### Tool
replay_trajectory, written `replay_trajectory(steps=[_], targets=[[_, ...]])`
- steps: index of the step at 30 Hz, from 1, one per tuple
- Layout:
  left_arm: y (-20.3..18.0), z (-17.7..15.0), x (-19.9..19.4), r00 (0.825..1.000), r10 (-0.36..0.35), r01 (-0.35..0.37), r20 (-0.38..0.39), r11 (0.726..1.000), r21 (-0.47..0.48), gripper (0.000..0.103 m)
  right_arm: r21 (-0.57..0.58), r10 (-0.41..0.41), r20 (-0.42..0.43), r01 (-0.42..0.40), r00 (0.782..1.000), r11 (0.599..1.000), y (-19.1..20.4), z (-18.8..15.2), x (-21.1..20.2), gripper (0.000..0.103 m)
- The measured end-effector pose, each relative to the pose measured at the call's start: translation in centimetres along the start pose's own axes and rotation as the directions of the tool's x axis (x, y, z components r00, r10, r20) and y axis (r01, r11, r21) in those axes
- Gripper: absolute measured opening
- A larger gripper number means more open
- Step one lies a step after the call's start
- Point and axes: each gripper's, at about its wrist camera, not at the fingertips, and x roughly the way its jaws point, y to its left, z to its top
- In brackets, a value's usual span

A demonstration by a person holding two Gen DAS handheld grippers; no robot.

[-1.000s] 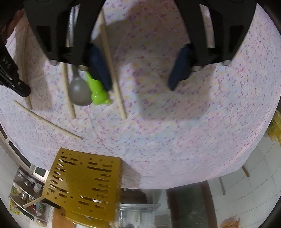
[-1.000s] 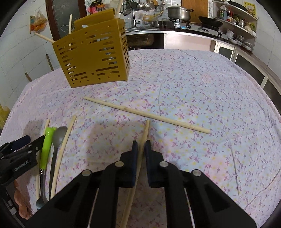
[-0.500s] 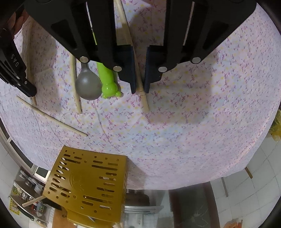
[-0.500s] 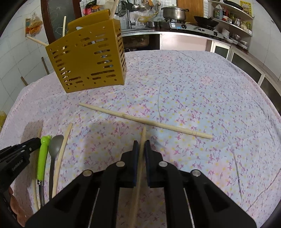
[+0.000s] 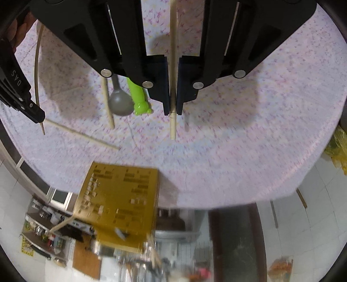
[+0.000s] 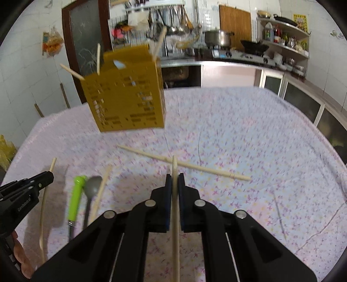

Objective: Organize utensils
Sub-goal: 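Lift both held chopsticks upright and carry them over the yellow holder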

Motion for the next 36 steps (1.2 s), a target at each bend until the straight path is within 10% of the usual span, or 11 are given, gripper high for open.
replay_trajectory(steps=[11,36], targets=[[1.7,-0.5,-7.5,0.975,-0.022,0.023,0.222,1.000,-0.006,0.005,-0.019,0.059,0.234,-0.056,0.970,0.998,0.3,1.2,-7.5,0.006],[2.3,0.1,-11.9,0.931,-0.062,0.062,0.360,0.998,0.012,0.005,-0.035,0.092,0.433,-0.086,0.896,0.996,0.4,1.4,-11.7,0.006]])
